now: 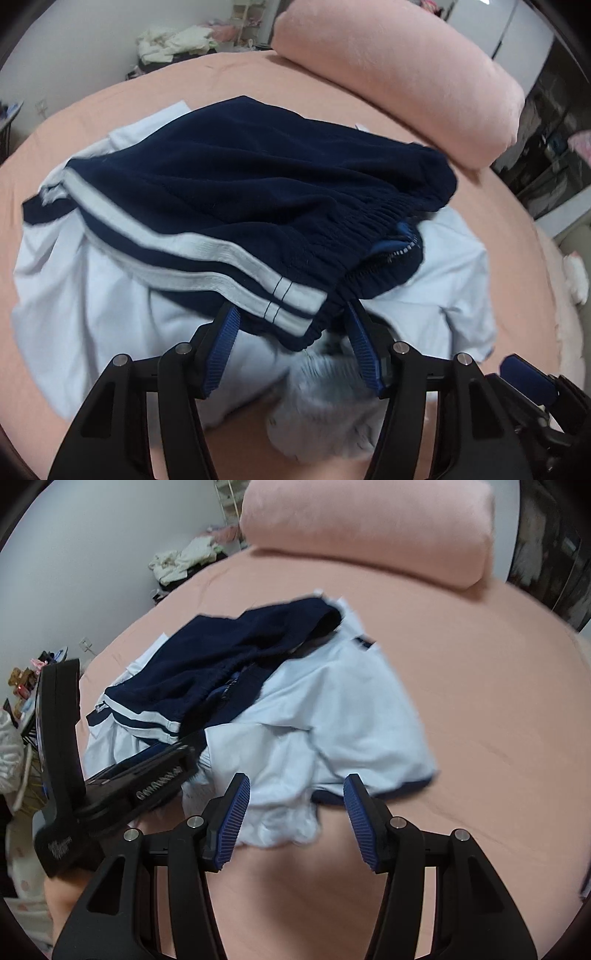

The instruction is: Fold clothes

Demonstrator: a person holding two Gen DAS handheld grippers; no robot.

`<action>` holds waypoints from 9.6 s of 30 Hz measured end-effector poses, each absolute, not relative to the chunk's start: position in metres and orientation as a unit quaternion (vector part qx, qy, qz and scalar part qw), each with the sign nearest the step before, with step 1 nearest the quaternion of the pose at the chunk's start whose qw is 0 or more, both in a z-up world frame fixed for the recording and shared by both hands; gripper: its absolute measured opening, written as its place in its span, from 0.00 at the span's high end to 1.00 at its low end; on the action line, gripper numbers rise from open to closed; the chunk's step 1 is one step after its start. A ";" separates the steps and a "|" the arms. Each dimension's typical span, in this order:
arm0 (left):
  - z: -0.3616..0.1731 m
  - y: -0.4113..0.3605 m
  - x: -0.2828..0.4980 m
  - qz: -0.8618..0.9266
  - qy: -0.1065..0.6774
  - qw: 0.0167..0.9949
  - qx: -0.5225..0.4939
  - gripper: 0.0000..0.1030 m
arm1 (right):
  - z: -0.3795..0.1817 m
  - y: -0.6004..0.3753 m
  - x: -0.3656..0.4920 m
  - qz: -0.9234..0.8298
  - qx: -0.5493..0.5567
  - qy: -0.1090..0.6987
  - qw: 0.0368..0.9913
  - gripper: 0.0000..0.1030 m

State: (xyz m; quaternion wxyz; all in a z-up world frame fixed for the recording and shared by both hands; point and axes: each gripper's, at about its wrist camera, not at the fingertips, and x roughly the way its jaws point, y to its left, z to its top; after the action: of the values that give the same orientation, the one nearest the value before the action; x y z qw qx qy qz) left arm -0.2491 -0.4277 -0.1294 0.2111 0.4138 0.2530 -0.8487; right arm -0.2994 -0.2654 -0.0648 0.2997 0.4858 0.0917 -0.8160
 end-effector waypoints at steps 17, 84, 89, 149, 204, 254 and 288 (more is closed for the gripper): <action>-0.088 -0.296 -0.160 -0.869 0.260 0.058 0.418 0.79 | -0.035 -0.141 -0.244 -0.825 0.503 0.049 0.254 0.46; -0.120 -0.020 -0.070 -0.801 0.282 -0.161 0.503 0.45 | -0.086 0.191 -0.117 -0.846 0.518 -0.103 0.068 0.45; -0.118 -0.061 -0.061 -0.829 0.288 -0.055 0.476 0.39 | -0.125 0.167 -0.111 -0.802 0.574 -0.136 0.095 0.29; -0.155 -0.120 -0.141 -0.795 0.155 -0.044 0.585 0.51 | -0.089 0.191 -0.145 -0.786 0.611 0.027 0.089 0.80; -0.146 -0.011 -0.124 -0.820 0.030 -0.124 0.558 0.58 | -0.062 0.165 -0.124 -0.851 0.508 0.035 0.129 0.59; 0.098 -0.012 -0.125 -0.962 -0.015 -0.063 0.267 0.92 | 0.173 0.215 -0.162 -0.951 0.303 -0.010 0.069 0.88; -0.135 0.052 -0.139 -0.839 -0.187 -0.117 0.497 0.94 | -0.057 0.212 -0.102 -0.830 0.555 -0.016 0.043 0.72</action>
State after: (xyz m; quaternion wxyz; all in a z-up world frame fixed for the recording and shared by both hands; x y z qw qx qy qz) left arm -0.1387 0.0524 -0.1346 -0.1174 0.4972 -0.1866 -0.8392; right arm -0.1025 0.2123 -0.0568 0.0435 0.5554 -0.0156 -0.8303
